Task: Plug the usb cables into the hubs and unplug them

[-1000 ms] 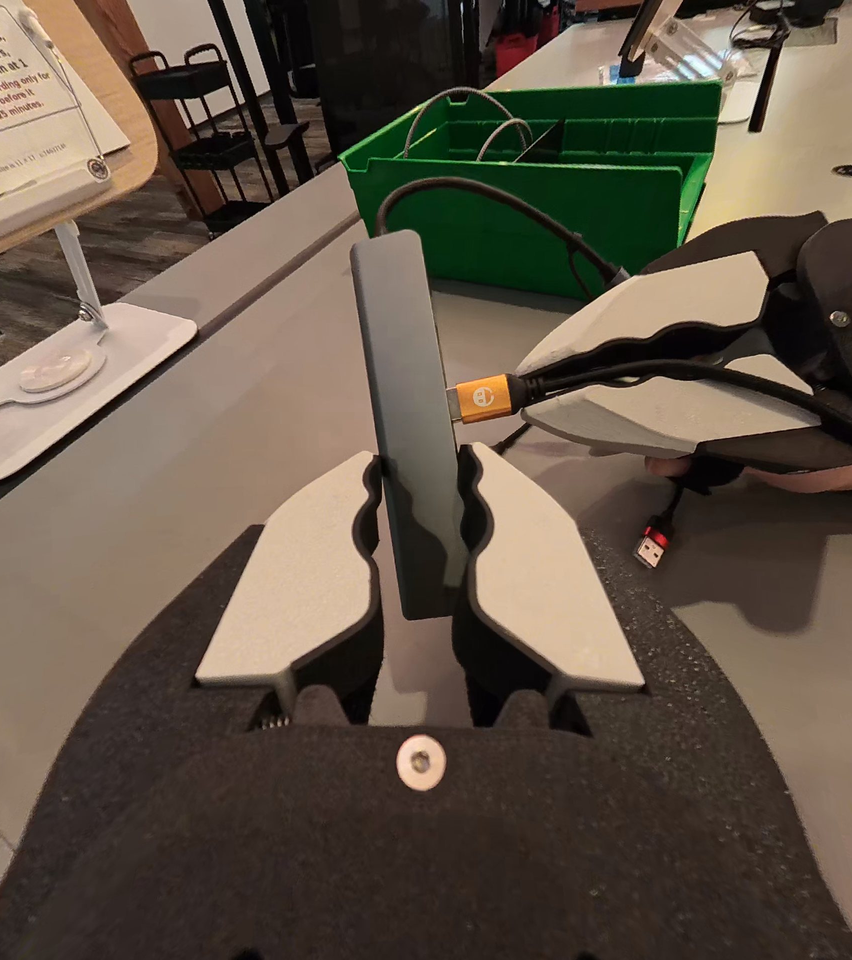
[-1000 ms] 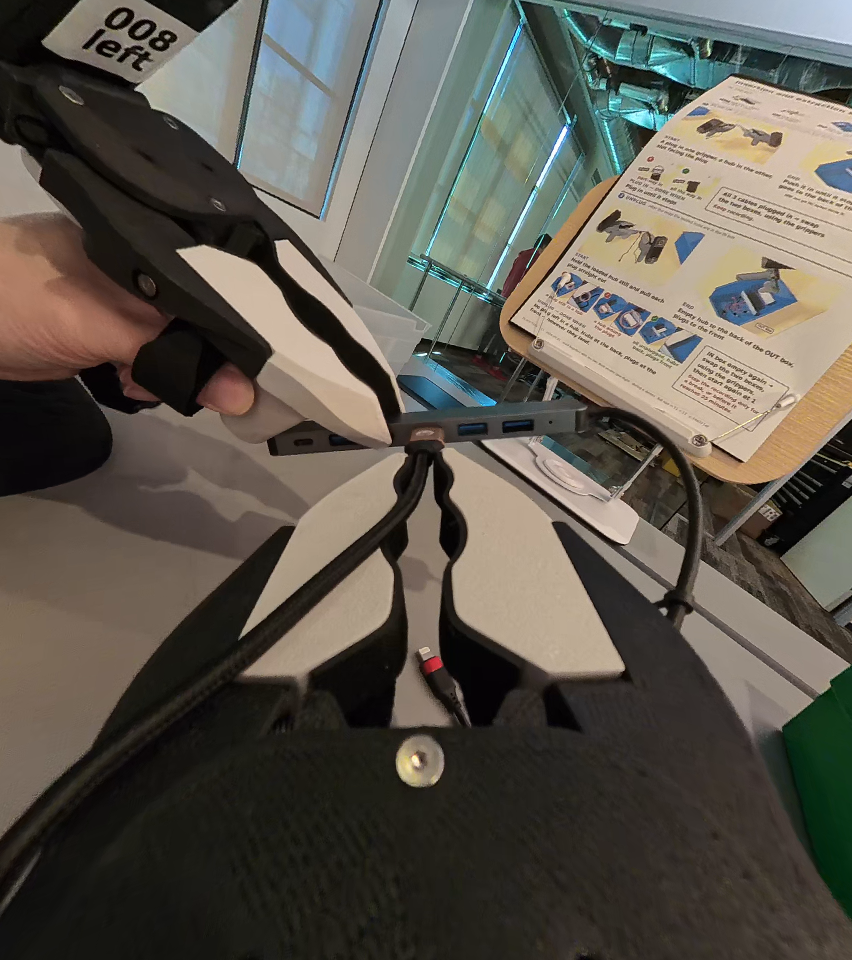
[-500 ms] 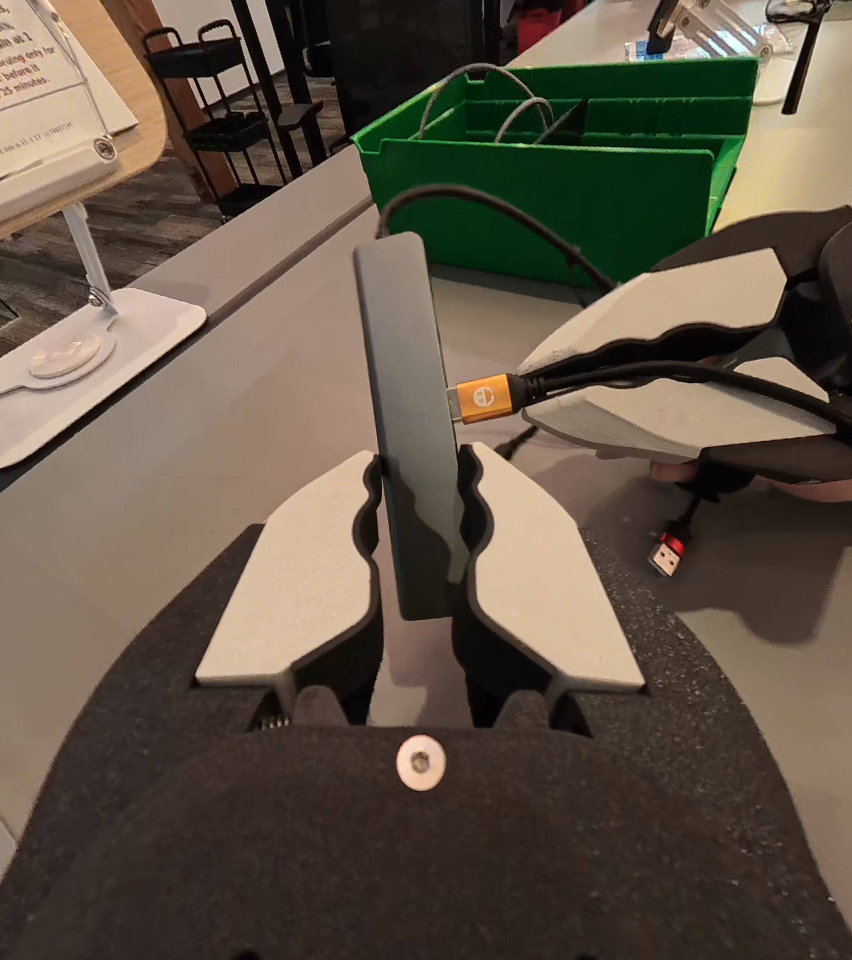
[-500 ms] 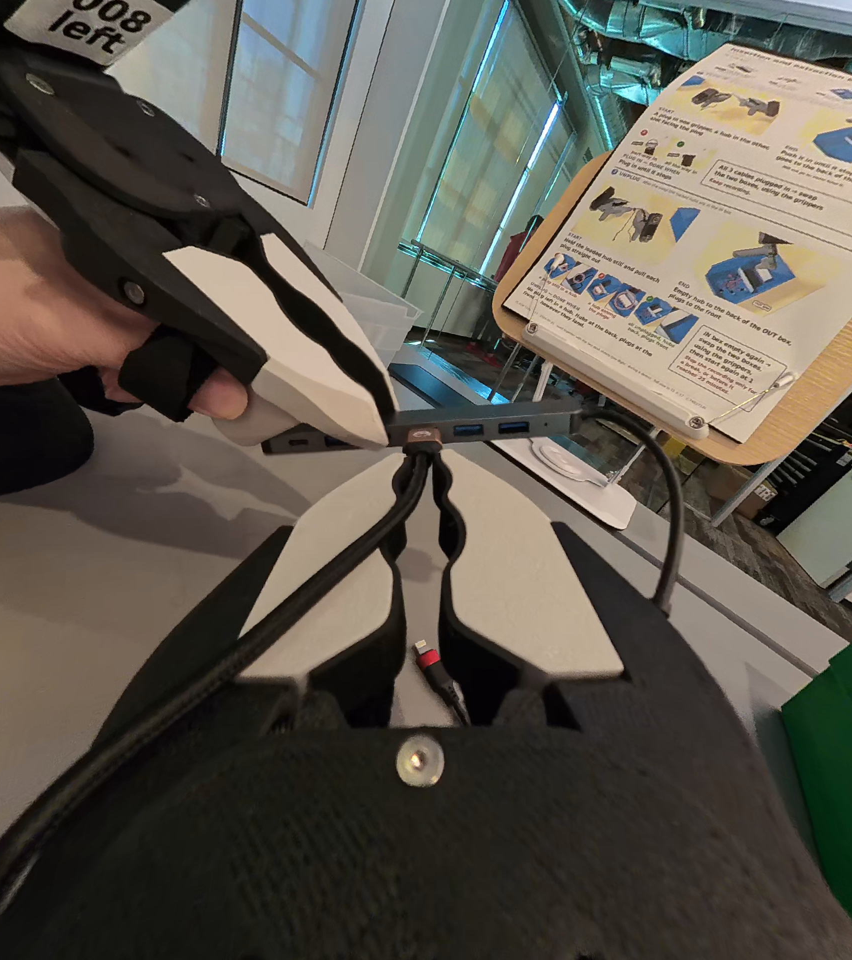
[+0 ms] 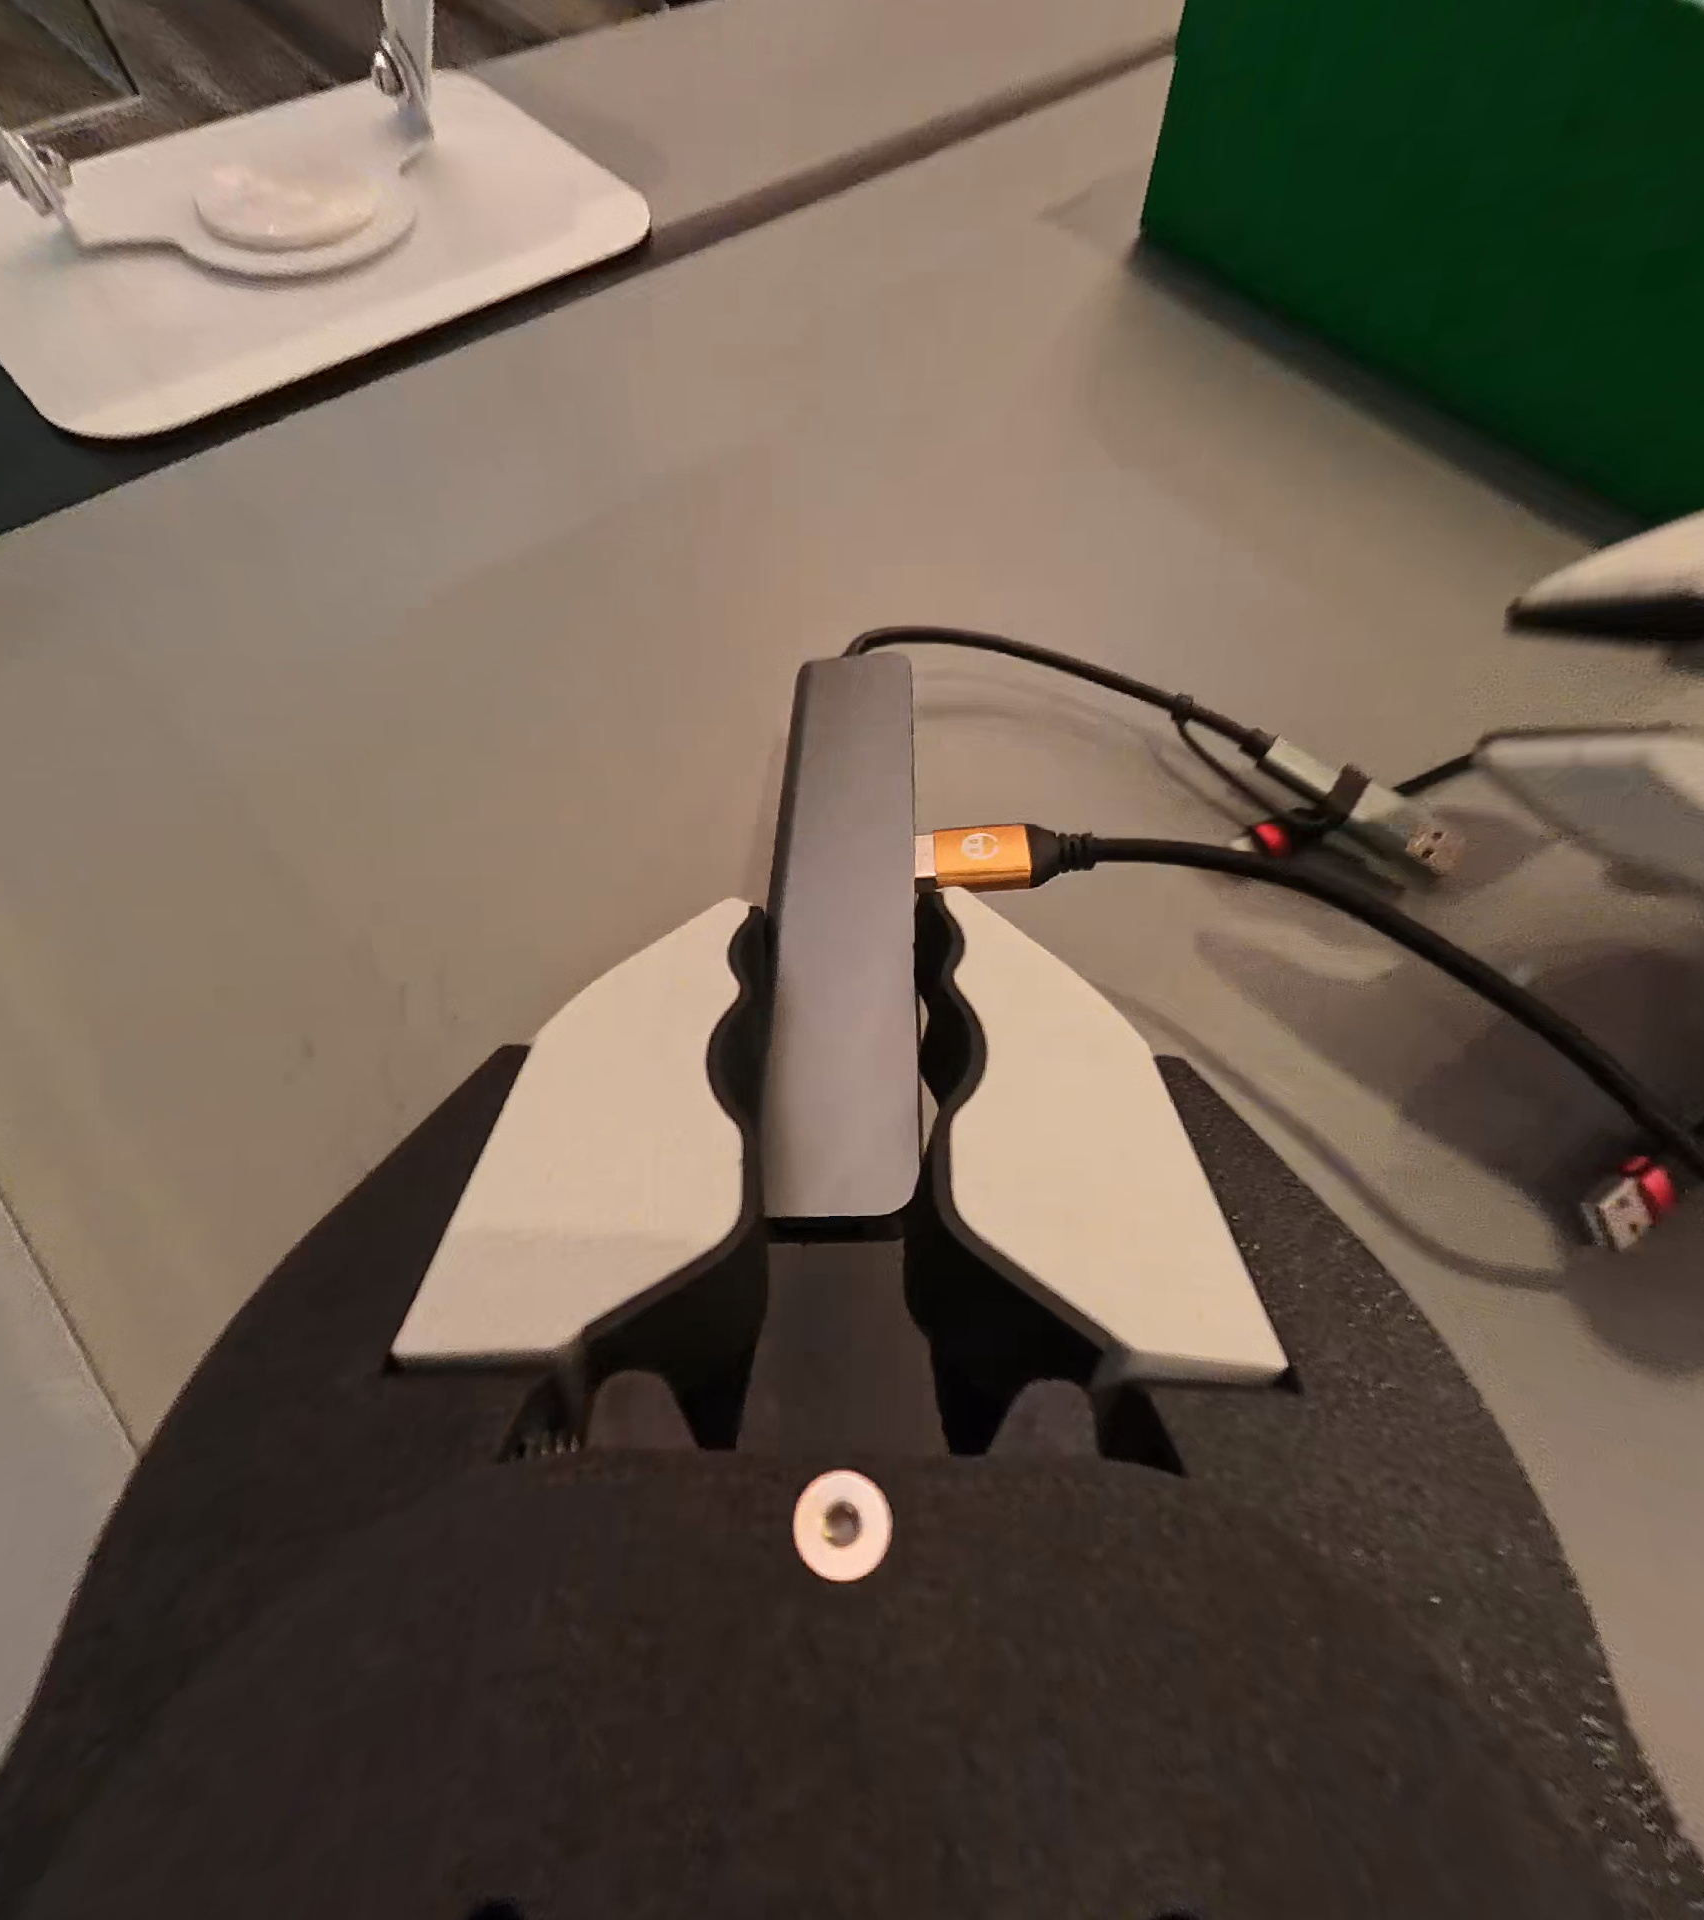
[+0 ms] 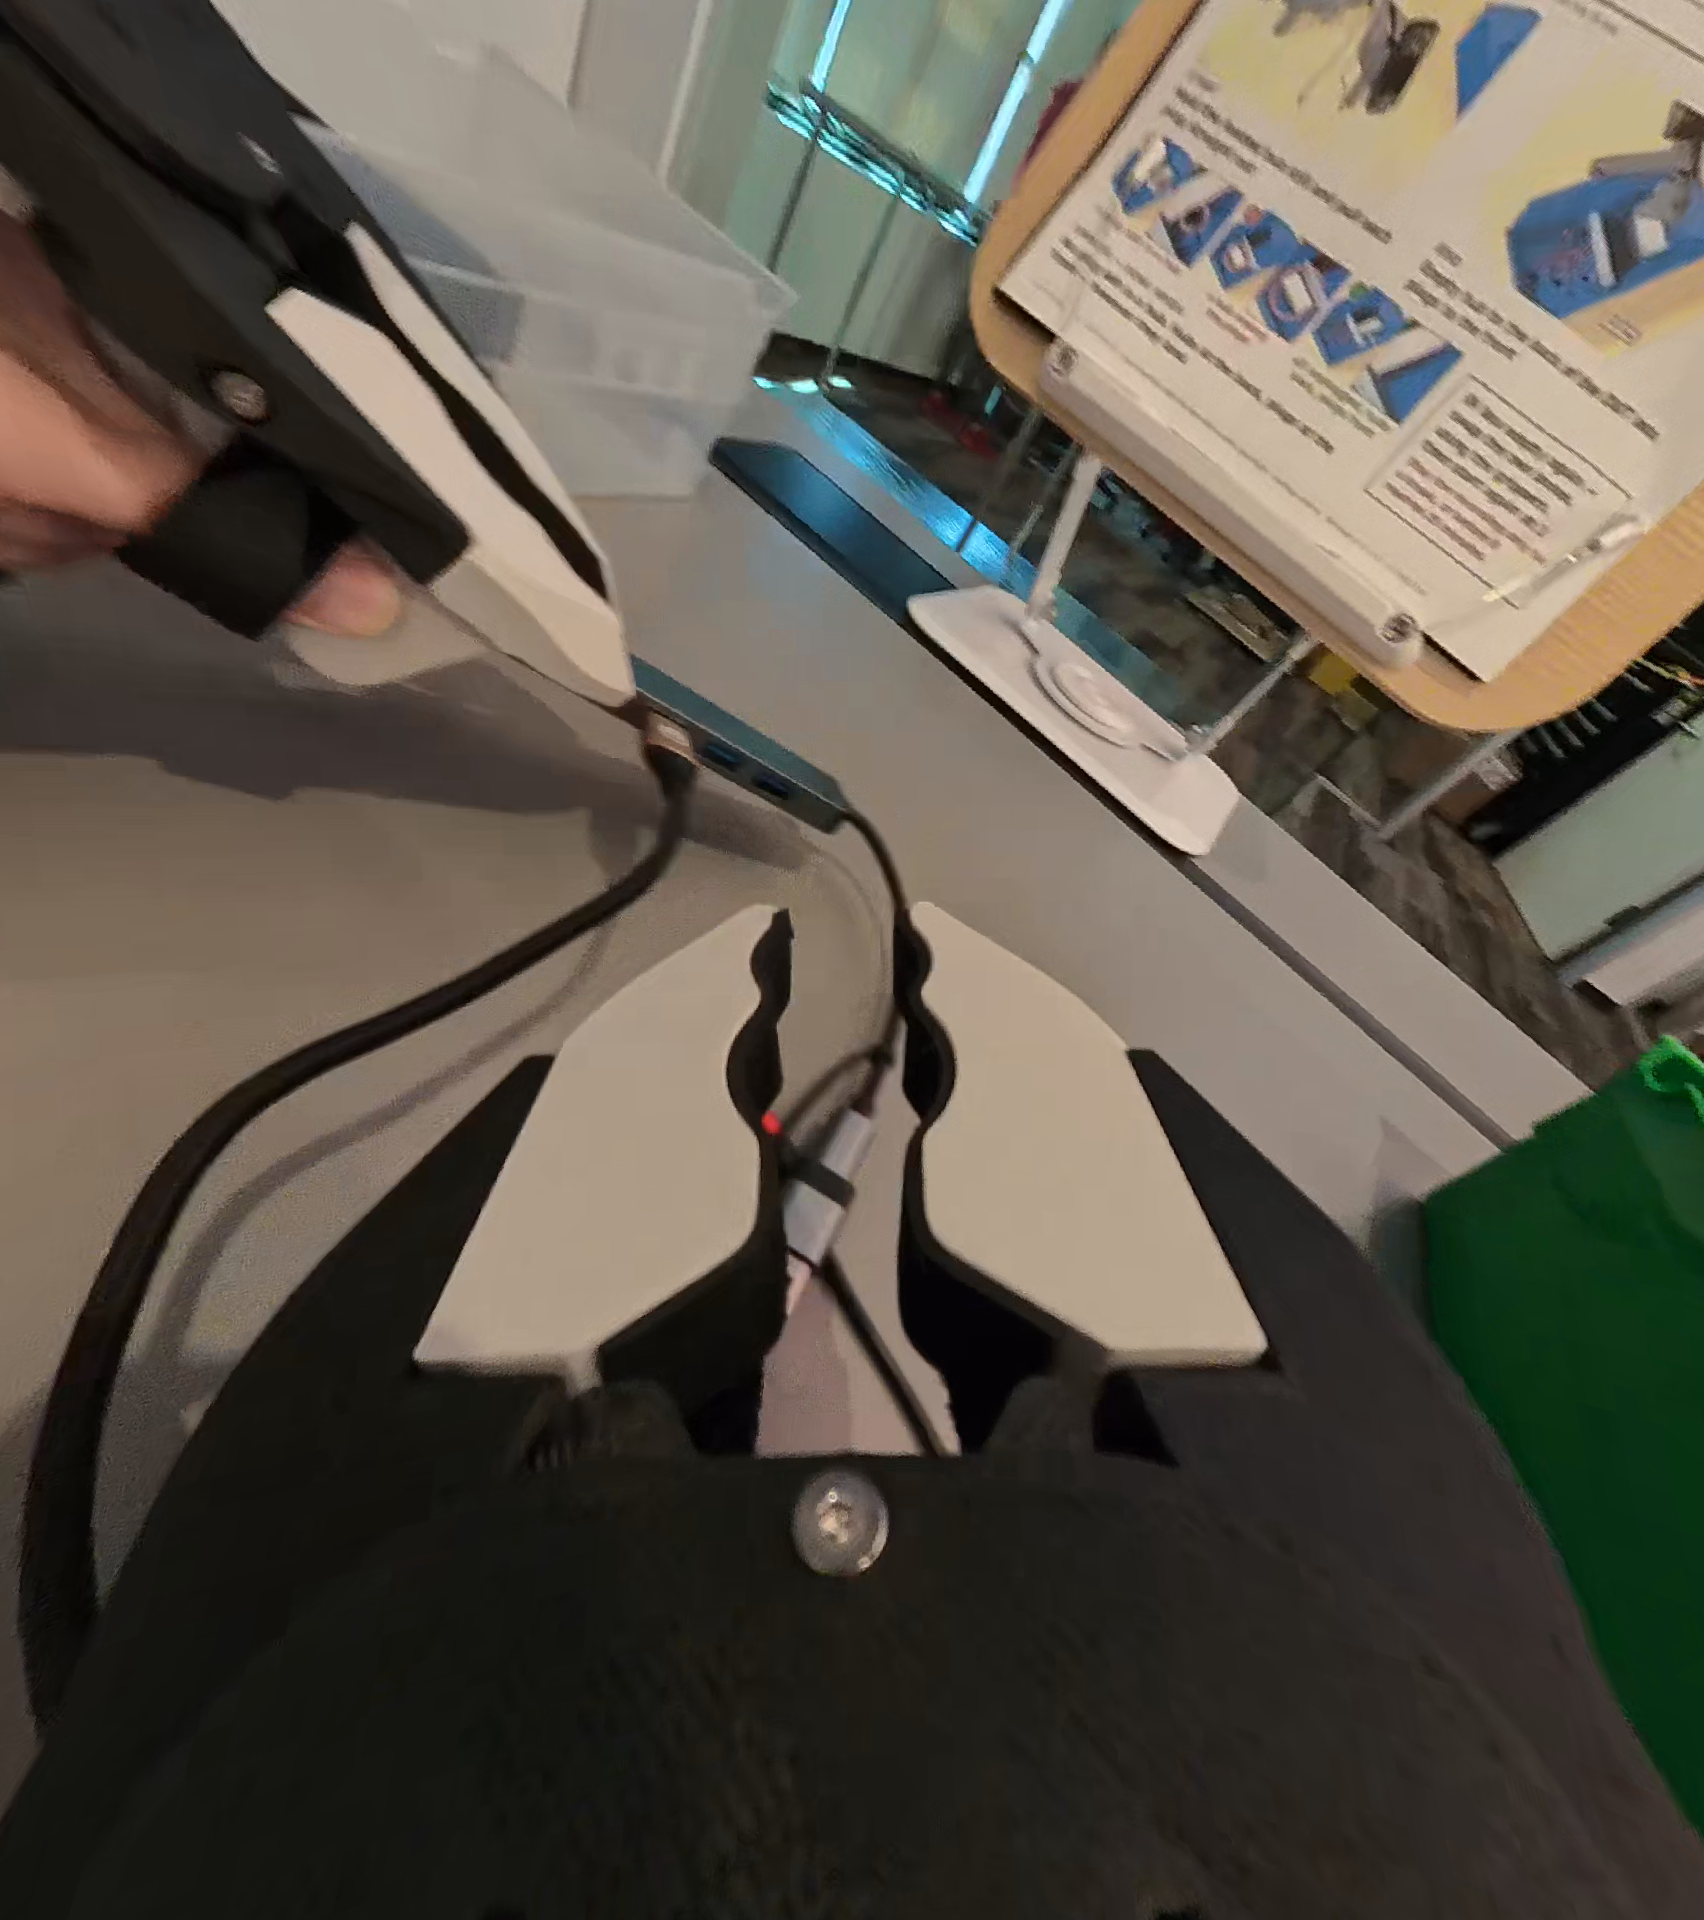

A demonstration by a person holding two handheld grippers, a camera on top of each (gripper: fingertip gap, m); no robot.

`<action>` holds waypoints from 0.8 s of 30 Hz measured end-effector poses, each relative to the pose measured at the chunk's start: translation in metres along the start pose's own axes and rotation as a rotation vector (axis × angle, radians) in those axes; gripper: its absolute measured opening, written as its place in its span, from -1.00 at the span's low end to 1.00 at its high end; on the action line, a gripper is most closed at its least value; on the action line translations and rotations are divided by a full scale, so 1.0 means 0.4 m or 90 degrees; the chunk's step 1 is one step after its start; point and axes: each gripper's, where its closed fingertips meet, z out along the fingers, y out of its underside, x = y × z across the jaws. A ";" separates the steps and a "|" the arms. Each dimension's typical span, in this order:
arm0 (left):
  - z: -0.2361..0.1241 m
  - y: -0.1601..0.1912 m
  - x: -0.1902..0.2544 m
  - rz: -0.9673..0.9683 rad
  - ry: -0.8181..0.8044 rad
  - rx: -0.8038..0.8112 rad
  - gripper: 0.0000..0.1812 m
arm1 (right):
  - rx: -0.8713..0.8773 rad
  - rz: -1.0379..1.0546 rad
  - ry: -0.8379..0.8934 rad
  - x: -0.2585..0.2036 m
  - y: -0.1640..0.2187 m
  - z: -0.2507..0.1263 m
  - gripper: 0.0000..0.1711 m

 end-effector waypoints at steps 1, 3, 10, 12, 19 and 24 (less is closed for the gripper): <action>0.006 0.007 -0.004 0.004 -0.006 -0.010 -0.70 | -0.015 -0.007 0.014 0.019 0.013 -0.003 -0.77; 0.015 0.023 -0.016 0.011 -0.021 -0.038 -0.70 | -0.061 -0.026 0.032 0.055 0.051 -0.011 -0.77; 0.045 0.068 -0.059 0.052 -0.081 -0.115 -0.70 | -0.135 0.057 0.046 0.127 0.093 -0.068 -0.77; 0.055 0.089 -0.061 0.076 -0.090 -0.151 -0.69 | -0.154 0.045 -0.073 0.074 0.101 -0.072 -0.77; 0.059 0.087 -0.043 0.110 -0.072 -0.152 -0.69 | -0.154 -0.034 -0.403 -0.102 0.137 -0.188 -0.76; 0.061 0.087 -0.035 0.112 -0.059 -0.160 -0.67 | -0.201 -0.017 -0.446 -0.112 0.160 -0.174 -0.82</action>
